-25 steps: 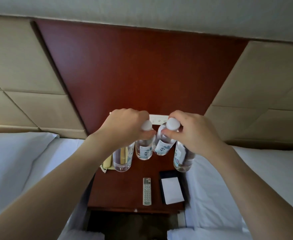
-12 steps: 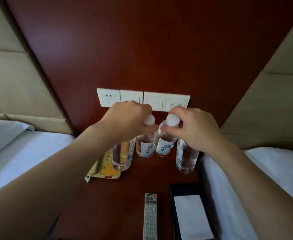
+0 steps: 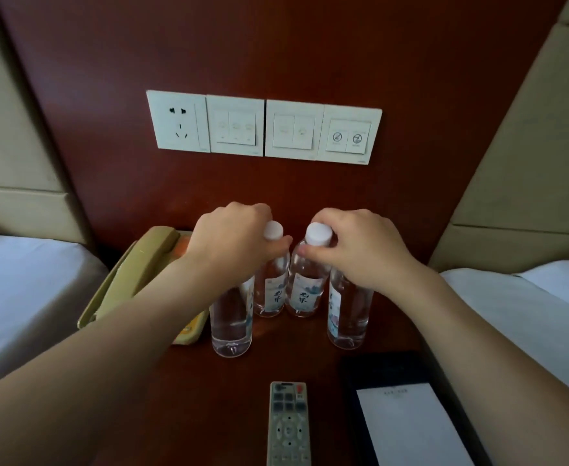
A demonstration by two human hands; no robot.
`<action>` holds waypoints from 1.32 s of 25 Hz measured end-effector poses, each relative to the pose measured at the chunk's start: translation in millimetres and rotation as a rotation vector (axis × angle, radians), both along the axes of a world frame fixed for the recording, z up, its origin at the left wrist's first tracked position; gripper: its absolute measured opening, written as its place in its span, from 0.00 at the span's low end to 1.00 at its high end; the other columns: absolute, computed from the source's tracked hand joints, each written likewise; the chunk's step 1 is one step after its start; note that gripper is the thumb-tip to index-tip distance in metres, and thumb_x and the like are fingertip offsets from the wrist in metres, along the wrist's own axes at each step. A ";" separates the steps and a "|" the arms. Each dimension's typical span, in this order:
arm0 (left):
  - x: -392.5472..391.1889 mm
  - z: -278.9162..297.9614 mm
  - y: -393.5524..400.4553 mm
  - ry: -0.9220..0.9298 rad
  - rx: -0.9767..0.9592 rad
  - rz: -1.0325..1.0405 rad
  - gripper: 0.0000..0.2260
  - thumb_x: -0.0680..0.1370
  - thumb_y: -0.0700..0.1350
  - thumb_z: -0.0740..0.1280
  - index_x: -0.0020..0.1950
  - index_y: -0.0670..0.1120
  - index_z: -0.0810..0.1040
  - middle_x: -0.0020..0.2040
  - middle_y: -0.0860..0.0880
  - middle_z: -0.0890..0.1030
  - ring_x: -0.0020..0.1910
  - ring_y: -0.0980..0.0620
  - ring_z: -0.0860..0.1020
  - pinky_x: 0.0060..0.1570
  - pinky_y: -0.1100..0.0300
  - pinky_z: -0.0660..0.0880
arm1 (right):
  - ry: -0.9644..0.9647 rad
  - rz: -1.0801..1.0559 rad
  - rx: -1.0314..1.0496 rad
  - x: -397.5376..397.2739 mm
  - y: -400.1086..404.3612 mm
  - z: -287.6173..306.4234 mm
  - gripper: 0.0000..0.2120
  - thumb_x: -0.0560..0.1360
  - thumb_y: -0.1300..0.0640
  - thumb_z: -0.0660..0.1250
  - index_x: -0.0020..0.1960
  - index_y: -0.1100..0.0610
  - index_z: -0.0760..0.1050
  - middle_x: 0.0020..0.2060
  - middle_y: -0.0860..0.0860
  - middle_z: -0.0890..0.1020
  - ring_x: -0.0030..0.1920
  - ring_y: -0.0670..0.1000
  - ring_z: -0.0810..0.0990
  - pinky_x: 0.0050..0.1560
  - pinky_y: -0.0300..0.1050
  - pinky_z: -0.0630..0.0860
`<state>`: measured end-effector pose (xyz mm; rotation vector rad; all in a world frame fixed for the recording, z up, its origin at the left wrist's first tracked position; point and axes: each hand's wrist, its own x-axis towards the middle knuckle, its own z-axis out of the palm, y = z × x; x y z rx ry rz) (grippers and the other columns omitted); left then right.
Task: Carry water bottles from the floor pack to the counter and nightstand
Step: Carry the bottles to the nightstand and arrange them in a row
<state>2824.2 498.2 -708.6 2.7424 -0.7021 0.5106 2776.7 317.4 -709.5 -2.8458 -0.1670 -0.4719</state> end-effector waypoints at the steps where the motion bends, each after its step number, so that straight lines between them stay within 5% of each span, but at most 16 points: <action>1: -0.6 -4.4 -0.7 -0.024 -0.003 0.004 0.20 0.74 0.63 0.65 0.46 0.46 0.76 0.35 0.50 0.74 0.37 0.44 0.76 0.34 0.55 0.67 | -0.033 -0.009 0.002 -0.8 -1.0 -3.3 0.18 0.72 0.34 0.65 0.52 0.46 0.75 0.41 0.44 0.80 0.42 0.48 0.78 0.39 0.47 0.73; 12: 0.9 -8.4 4.9 -0.065 0.049 -0.035 0.20 0.74 0.66 0.63 0.51 0.49 0.73 0.40 0.52 0.77 0.36 0.49 0.76 0.32 0.57 0.70 | -0.127 -0.141 -0.003 -12.3 -10.4 -14.5 0.16 0.73 0.34 0.64 0.51 0.45 0.77 0.40 0.43 0.80 0.43 0.46 0.76 0.34 0.42 0.66; 15: -5.3 -12.7 9.2 -0.154 -0.018 -0.013 0.19 0.75 0.65 0.63 0.54 0.51 0.74 0.42 0.53 0.78 0.36 0.53 0.74 0.28 0.61 0.64 | -0.196 -0.170 0.051 -16.4 -12.0 -24.6 0.19 0.72 0.34 0.64 0.53 0.46 0.79 0.41 0.42 0.77 0.43 0.44 0.73 0.34 0.40 0.64; 19: -16.2 -24.3 17.5 -0.248 -0.183 -0.011 0.20 0.74 0.59 0.68 0.60 0.49 0.76 0.50 0.50 0.77 0.39 0.52 0.74 0.24 0.67 0.58 | -0.251 -0.184 0.299 -31.0 -14.6 -42.1 0.23 0.69 0.38 0.70 0.60 0.48 0.77 0.49 0.41 0.75 0.52 0.43 0.74 0.45 0.43 0.74; 22: -29.2 -48.8 28.1 -0.264 -0.302 0.042 0.29 0.69 0.54 0.75 0.66 0.46 0.72 0.60 0.46 0.75 0.50 0.46 0.79 0.31 0.68 0.68 | -0.220 -0.231 0.663 -49.4 -17.3 -65.3 0.28 0.66 0.48 0.78 0.62 0.48 0.72 0.55 0.43 0.76 0.57 0.44 0.75 0.54 0.44 0.74; 24: -43.6 -72.9 34.1 -0.207 -0.444 0.097 0.36 0.67 0.52 0.78 0.69 0.45 0.68 0.64 0.43 0.74 0.59 0.43 0.76 0.43 0.60 0.74 | -0.060 -0.249 0.850 -58.6 -19.9 -82.9 0.28 0.64 0.53 0.81 0.57 0.44 0.70 0.53 0.43 0.79 0.53 0.43 0.79 0.50 0.40 0.75; 27: -64.3 -115.0 43.9 -0.016 -0.658 0.140 0.45 0.63 0.49 0.81 0.73 0.47 0.60 0.67 0.43 0.71 0.64 0.43 0.74 0.53 0.50 0.74 | 0.101 -0.224 0.804 -63.0 -28.1 -104.8 0.27 0.63 0.54 0.81 0.56 0.41 0.71 0.51 0.43 0.82 0.51 0.42 0.81 0.49 0.40 0.78; 33: -76.6 -169.0 51.7 0.126 -0.726 0.152 0.49 0.60 0.47 0.83 0.72 0.56 0.56 0.61 0.53 0.74 0.54 0.53 0.79 0.38 0.51 0.80 | 0.153 -0.225 0.807 -41.4 -62.5 -109.1 0.24 0.65 0.60 0.79 0.54 0.42 0.75 0.49 0.42 0.84 0.51 0.42 0.82 0.48 0.38 0.78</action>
